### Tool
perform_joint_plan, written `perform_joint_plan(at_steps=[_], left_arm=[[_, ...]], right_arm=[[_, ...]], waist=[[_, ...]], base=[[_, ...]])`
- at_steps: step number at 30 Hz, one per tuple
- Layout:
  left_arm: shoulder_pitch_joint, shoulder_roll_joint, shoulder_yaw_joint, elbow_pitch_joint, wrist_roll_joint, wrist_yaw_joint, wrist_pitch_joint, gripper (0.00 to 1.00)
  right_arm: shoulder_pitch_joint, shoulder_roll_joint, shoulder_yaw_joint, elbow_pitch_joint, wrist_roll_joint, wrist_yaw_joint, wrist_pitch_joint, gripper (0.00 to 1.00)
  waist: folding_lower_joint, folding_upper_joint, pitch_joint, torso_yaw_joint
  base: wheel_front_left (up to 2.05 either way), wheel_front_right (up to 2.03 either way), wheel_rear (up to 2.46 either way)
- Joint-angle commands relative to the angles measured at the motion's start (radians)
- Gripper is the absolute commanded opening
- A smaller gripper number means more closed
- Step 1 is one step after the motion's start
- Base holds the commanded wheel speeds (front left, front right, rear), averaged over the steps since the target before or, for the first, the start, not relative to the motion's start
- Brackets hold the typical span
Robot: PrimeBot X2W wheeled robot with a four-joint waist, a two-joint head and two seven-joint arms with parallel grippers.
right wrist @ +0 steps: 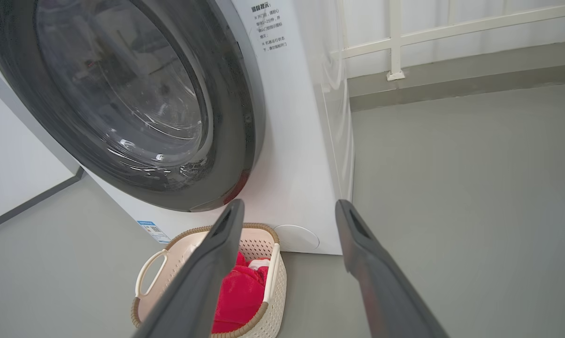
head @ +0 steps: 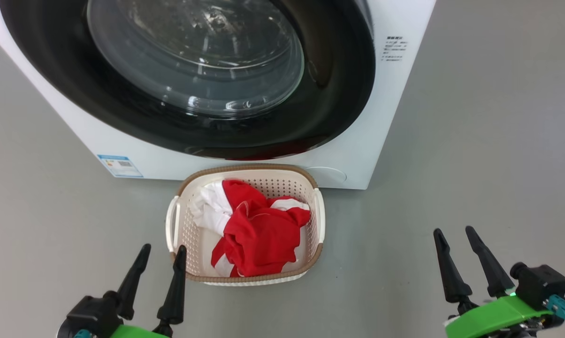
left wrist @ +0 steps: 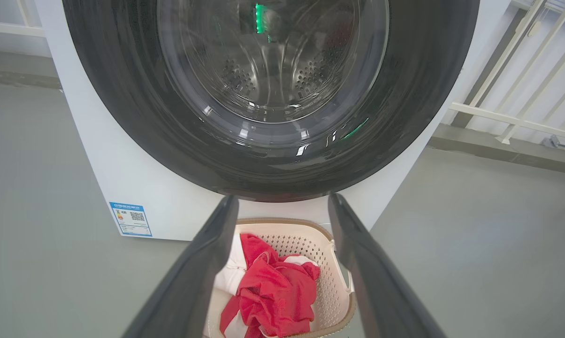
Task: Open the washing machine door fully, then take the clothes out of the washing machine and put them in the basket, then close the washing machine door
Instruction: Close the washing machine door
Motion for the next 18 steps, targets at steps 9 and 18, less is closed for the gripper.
perform_joint_plan(at_steps=[9,18], left_arm=[[0.055,0.021,0.052,-0.038,0.009,-0.005,-0.009,1.00],[0.083,0.017,0.063,-0.050,0.018,-0.005,-0.009,1.00]], right_arm=[[0.062,-0.018,-0.005,-0.033,0.002,-0.001,-0.006,1.00],[0.098,-0.023,-0.021,-0.049,0.001,-0.001,-0.006,1.00]], waist=[[0.0000,0.0000,-0.031,-0.033],[0.0000,0.0000,-0.036,-0.043]], base=[[0.00,0.00,0.00],[0.00,0.00,0.00]])
